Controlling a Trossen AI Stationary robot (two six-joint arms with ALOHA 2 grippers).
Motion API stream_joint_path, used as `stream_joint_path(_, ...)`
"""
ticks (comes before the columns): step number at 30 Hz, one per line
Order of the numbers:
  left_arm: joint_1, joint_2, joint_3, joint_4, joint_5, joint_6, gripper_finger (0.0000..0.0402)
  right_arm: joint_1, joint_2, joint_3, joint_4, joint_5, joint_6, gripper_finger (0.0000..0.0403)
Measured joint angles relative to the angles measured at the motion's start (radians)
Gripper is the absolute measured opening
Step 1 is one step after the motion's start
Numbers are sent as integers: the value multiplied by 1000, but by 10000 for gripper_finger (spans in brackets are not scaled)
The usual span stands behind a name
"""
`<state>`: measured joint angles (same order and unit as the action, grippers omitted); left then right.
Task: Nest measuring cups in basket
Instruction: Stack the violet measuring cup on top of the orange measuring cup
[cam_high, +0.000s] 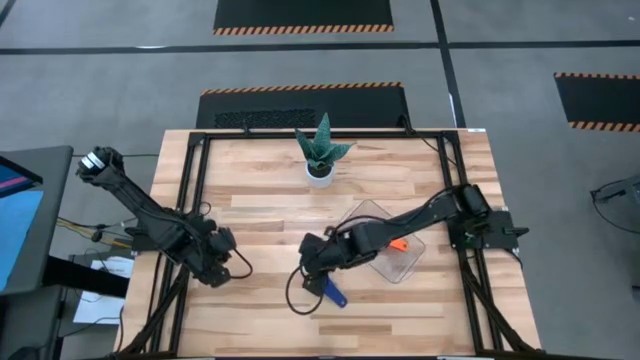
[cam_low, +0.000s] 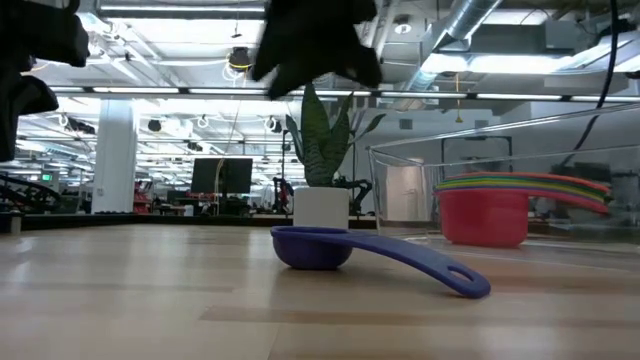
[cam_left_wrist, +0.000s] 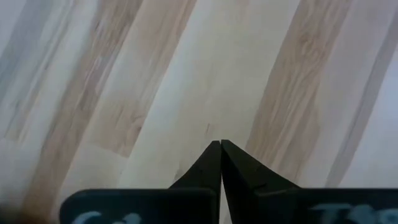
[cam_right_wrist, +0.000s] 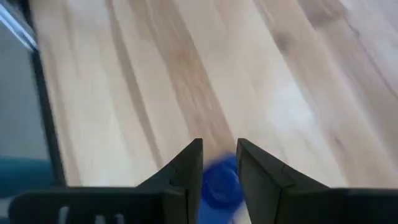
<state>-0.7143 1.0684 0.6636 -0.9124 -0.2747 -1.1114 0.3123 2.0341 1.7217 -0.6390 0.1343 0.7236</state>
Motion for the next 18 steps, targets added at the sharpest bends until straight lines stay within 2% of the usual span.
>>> stream_joint_path(4, 0, 1, -1, 5, 1, 0, 0, 27, 23, 9, -26, 2, 9, 122)
stream_joint_path(6, 1, 3, -1, 8, 0, 0, 0, 35, 38, 78, -5, -3, 5, 122)
stream_joint_path(11, 0, 7, -1, 13, 0, 0, 0, 26, 70, 345, -26, -16, -150, 122)
stream_joint_path(15, 0, 11, -1, 15, 1, 5, 0, 14, 183, 615, -41, -67, -270, 122)
stream_joint_path(16, 0, 11, -1, 15, 1, 8, 0, 13, 203, 640, -28, -73, -296, 122)
stream_joint_path(18, 0, 13, -1, 13, 0, 9, 0, 8, 189, 579, 112, -100, -315, 122)
